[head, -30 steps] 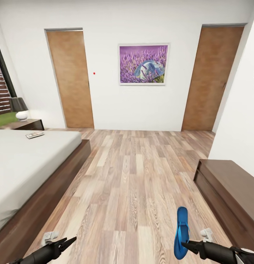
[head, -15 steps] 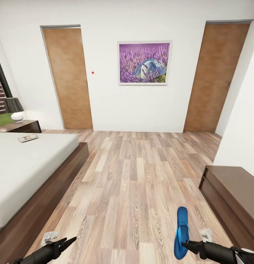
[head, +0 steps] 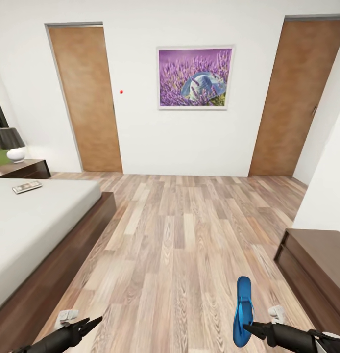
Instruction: In the bedroom, move the book from the bed onto either nightstand, and place the two sandals side by side next to the bed.
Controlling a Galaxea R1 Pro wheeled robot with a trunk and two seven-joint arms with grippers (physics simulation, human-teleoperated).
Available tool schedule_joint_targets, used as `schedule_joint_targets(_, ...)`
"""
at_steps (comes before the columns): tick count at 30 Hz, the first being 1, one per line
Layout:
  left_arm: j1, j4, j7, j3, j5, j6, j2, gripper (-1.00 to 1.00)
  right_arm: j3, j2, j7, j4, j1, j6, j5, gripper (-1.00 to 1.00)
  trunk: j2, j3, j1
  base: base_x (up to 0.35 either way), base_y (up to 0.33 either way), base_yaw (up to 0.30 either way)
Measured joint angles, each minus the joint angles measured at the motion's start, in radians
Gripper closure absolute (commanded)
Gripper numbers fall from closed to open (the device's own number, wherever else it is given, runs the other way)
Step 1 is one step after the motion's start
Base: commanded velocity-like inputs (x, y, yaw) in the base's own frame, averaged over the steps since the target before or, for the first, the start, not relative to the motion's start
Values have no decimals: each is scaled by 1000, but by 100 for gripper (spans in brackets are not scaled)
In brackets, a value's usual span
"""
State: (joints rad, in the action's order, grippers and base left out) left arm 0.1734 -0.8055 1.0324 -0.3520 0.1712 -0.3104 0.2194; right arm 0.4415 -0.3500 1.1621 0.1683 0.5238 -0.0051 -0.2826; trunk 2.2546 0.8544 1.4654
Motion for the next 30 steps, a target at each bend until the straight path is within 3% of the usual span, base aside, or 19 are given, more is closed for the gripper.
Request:
schedule_joint_targets(22,0,0,0,3,0,0,-1,-100,0,0,0,0,0,0,0,100,0,6,0,323,-1,0)
schedule_joint_targets(30,0,1,-9,3,0,1,-2,-100,0,0,-1,0,0,0,-1,100,0,6,0,315,-112,0)
